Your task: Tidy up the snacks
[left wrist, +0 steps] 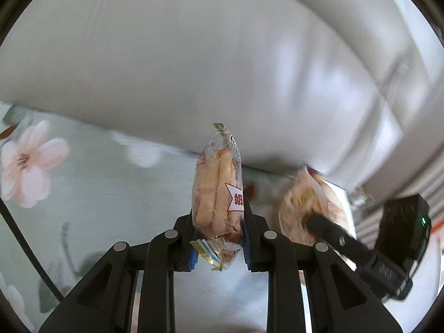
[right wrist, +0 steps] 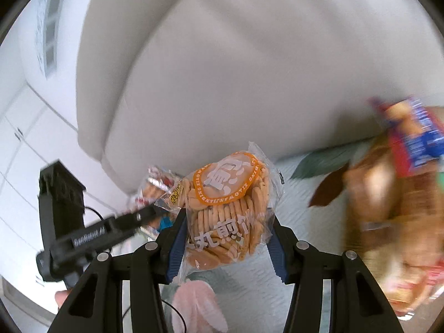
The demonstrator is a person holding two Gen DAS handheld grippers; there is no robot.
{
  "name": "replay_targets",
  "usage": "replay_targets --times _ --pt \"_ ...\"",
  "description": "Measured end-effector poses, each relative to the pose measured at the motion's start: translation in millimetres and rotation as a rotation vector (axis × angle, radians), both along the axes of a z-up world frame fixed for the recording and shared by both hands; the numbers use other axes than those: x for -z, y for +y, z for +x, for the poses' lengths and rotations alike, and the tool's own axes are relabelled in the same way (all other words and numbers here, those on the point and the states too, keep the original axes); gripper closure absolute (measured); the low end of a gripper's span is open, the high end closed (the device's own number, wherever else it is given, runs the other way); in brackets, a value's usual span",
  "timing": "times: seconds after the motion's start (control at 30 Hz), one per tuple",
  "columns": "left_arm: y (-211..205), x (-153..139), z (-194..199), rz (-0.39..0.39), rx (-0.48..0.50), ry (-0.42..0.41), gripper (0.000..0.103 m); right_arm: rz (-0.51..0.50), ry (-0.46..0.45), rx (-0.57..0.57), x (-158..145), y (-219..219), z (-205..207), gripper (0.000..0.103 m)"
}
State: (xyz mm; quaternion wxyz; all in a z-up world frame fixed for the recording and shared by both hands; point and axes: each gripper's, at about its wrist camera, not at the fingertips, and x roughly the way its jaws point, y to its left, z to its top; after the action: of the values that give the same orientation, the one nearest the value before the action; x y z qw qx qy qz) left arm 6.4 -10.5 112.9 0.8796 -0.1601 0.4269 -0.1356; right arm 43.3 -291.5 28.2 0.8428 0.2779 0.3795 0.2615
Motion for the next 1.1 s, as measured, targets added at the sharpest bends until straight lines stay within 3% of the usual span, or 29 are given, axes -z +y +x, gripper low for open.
replay_targets --times 0.17,0.4,0.6,0.73,0.77,0.8,0.87,1.1 --pt "-74.8 -12.8 -17.4 0.016 0.128 -0.033 0.082 -0.046 -0.036 0.135 -22.8 -78.0 -23.2 0.052" --pt "-172.3 0.5 -38.9 0.053 0.314 -0.002 0.082 -0.061 -0.034 0.277 -31.3 -169.3 -47.0 0.052" --pt "-222.3 22.1 -48.9 0.096 0.403 0.029 0.077 -0.074 -0.023 0.326 -23.7 -208.4 -48.7 0.052" --pt "-244.2 33.8 -44.0 0.18 0.416 0.033 0.064 -0.067 -0.001 0.31 -22.1 -217.9 -47.8 0.049" --pt "-247.0 34.4 -42.6 0.204 0.412 0.028 0.059 -0.084 0.02 0.303 -21.7 -218.0 -48.5 0.038" --pt "-249.0 33.0 -40.4 0.221 0.404 0.019 0.046 -0.11 0.046 0.304 -18.4 -217.9 -41.9 0.02" --pt "-244.1 27.9 -36.5 0.222 0.371 -0.006 0.031 -0.135 0.071 0.32 -15.1 -219.0 -36.6 0.011" --pt "-222.1 22.7 -20.9 0.228 0.308 0.028 0.031 -0.049 0.127 0.357 -8.7 -234.9 -44.1 0.011"
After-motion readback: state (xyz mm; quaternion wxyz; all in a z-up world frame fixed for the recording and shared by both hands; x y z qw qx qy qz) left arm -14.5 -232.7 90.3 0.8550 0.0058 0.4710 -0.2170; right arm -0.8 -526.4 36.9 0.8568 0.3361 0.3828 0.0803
